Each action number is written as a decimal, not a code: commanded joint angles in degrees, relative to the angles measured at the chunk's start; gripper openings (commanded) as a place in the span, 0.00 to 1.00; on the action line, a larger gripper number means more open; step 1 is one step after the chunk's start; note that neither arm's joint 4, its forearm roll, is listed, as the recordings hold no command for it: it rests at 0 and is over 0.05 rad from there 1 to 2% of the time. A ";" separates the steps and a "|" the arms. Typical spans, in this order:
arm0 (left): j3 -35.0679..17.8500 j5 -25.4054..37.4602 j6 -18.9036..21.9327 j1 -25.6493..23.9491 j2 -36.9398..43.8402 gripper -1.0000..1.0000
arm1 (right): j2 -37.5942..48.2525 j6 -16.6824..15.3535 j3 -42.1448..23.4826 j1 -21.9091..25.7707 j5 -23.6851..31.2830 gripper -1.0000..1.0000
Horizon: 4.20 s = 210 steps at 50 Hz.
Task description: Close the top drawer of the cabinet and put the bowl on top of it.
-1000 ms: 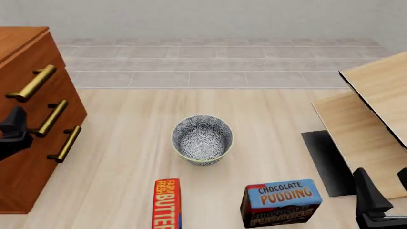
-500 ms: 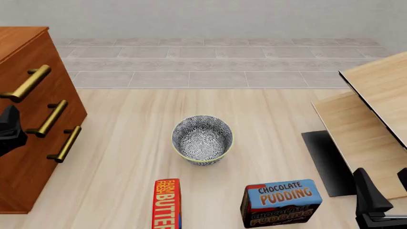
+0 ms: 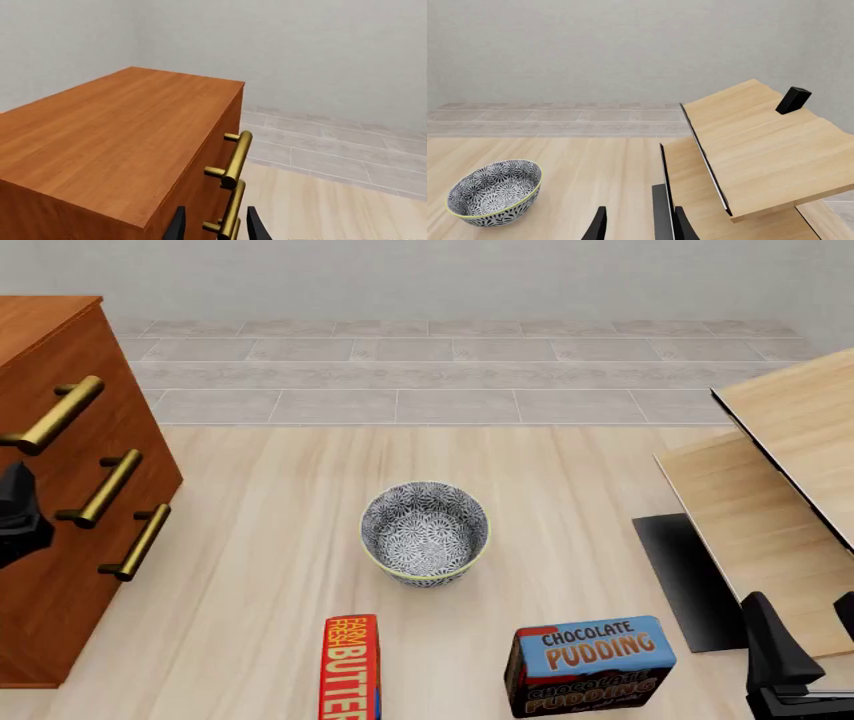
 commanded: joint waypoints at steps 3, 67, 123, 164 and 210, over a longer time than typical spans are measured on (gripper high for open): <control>1.01 1.62 1.85 -3.12 -1.81 1.00 | 0.03 0.03 0.02 -0.01 -0.06 1.00; -16.14 34.18 4.13 -40.89 -4.80 1.00 | 0.02 0.04 0.02 -0.01 -0.07 1.00; -45.19 57.41 -5.12 -47.54 28.45 1.00 | 0.04 0.01 0.02 0.00 -0.06 1.00; -50.57 54.84 -10.30 -45.36 39.05 1.00 | 0.04 0.01 0.02 -0.01 -0.06 1.00; -50.53 46.35 -13.46 -45.72 51.71 1.00 | 0.03 0.00 0.02 -0.01 -0.06 1.00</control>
